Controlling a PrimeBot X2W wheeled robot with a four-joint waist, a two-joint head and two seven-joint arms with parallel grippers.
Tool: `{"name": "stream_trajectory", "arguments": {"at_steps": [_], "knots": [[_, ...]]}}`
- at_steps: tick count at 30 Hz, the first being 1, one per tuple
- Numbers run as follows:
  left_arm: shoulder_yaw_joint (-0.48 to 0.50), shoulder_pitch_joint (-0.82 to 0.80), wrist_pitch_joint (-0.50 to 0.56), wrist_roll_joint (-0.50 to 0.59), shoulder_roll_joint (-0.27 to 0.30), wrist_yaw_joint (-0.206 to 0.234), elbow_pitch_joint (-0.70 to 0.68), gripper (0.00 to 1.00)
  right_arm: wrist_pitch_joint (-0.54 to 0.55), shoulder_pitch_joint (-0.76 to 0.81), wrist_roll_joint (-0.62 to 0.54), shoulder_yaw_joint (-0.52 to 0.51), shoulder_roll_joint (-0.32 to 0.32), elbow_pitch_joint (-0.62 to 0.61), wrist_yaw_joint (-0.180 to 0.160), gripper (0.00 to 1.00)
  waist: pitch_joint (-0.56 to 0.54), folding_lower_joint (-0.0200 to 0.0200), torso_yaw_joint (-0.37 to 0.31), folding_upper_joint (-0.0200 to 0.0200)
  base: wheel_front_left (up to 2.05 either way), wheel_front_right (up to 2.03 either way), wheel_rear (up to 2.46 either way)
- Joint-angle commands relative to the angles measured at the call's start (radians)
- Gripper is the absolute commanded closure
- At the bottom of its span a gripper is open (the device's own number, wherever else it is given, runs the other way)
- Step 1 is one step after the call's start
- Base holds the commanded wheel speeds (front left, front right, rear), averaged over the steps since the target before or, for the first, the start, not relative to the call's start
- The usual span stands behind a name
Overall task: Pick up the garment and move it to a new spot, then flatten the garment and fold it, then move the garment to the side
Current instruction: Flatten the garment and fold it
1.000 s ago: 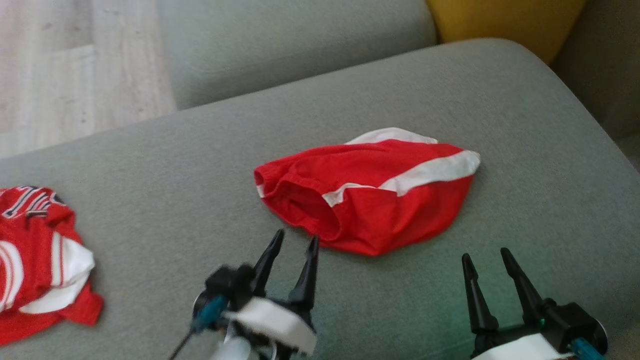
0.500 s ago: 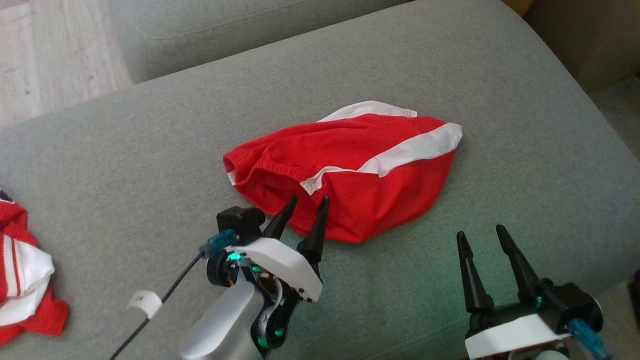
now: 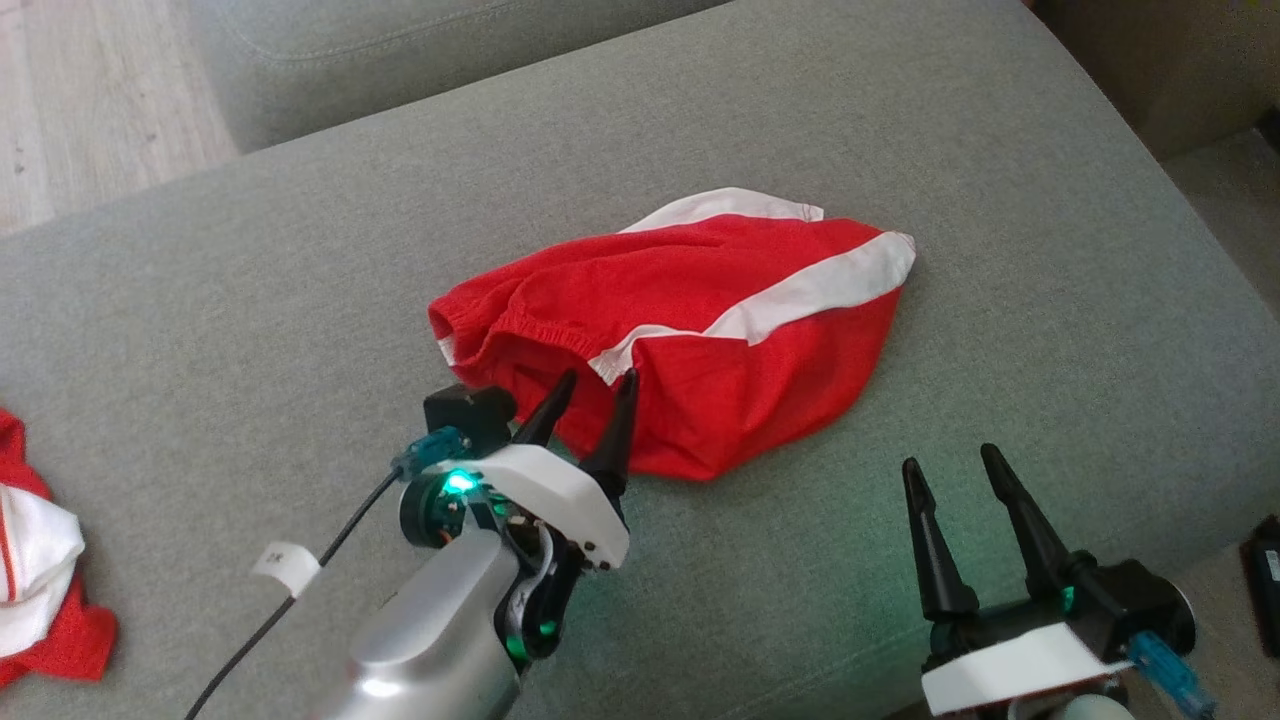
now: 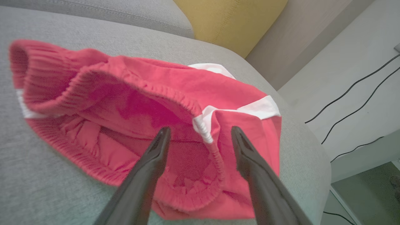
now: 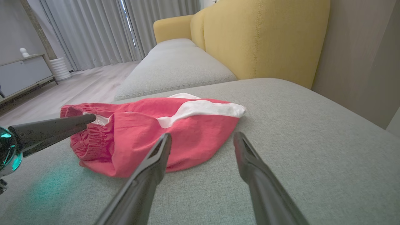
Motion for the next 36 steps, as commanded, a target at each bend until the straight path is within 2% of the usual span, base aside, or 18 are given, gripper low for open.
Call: {"name": "stream_trajectory", "arguments": {"at_steps": [1, 2, 3, 5, 13, 18, 22, 29, 33, 36], "knots": [[0.017, -0.062, -0.022, -0.012, -0.001, -0.009, -0.008, 0.18, -0.011, -0.042, -0.003, 0.026, -0.007, -0.027, 0.008, 0.00, 0.005, 0.0000, -0.003, 0.0000, 0.00, 0.00, 0.00], [0.016, -0.069, -0.029, -0.015, -0.001, -0.009, 0.000, 0.31, -0.011, -0.044, -0.002, 0.027, -0.007, -0.027, 0.008, 0.00, 0.008, 0.0000, -0.005, 0.0000, 0.00, 0.00, 0.00], [0.015, -0.076, -0.034, -0.018, -0.001, -0.011, 0.009, 0.58, -0.011, -0.046, -0.002, 0.028, -0.007, -0.027, 0.008, 0.00, 0.010, 0.0000, -0.005, 0.0000, 0.00, 0.00, 0.00], [0.011, -0.088, -0.042, -0.023, -0.001, -0.018, 0.028, 1.00, -0.011, -0.049, -0.001, 0.029, -0.007, -0.028, 0.008, 0.00, 0.015, 0.0000, -0.006, 0.0000, 0.00, 0.00, 0.00], [-0.012, -0.094, -0.077, -0.021, 0.002, -0.061, 0.070, 1.00, -0.011, -0.048, 0.002, 0.018, -0.007, -0.031, 0.008, 0.00, 0.006, 0.0000, 0.018, 0.0000, 0.00, 0.00, 0.00], [-0.024, -0.044, -0.102, -0.004, 0.050, -0.059, 0.051, 1.00, -0.011, -0.038, 0.011, 0.010, -0.007, -0.038, 0.008, 0.00, -0.022, 0.0000, 0.070, 0.0000, 0.00, 0.00, 0.00], [-0.037, 0.006, -0.101, 0.022, 0.122, -0.036, -0.009, 1.00, -0.011, -0.035, 0.024, 0.000, -0.007, -0.039, 0.008, 0.00, -0.042, 0.0000, 0.123, 0.0000, 0.00, 0.00, 0.00], [-0.027, 0.059, -0.069, 0.054, 0.273, 0.030, -0.160, 1.00, -0.011, -0.066, 0.047, -0.028, -0.007, 0.005, 0.008, 0.00, -0.050, 0.0000, 0.216, 0.0000, 0.00, 0.00, 0.00], [-0.016, 0.068, -0.039, 0.060, 0.331, 0.062, -0.235, 1.00, -0.011, -0.115, 0.099, -0.020, -0.020, 0.098, 0.008, 0.00, -0.040, 0.0000, 0.253, 0.0000, 0.00, 0.00, 0.00], [-0.014, 0.064, -0.027, 0.076, 0.360, 0.086, -0.273, 1.00, -0.011, -0.176, 0.163, 0.011, -0.054, 0.187, 0.008, 0.00, -0.025, 0.0000, 0.273, 0.0000, 0.00, 0.00, 0.00]]}}
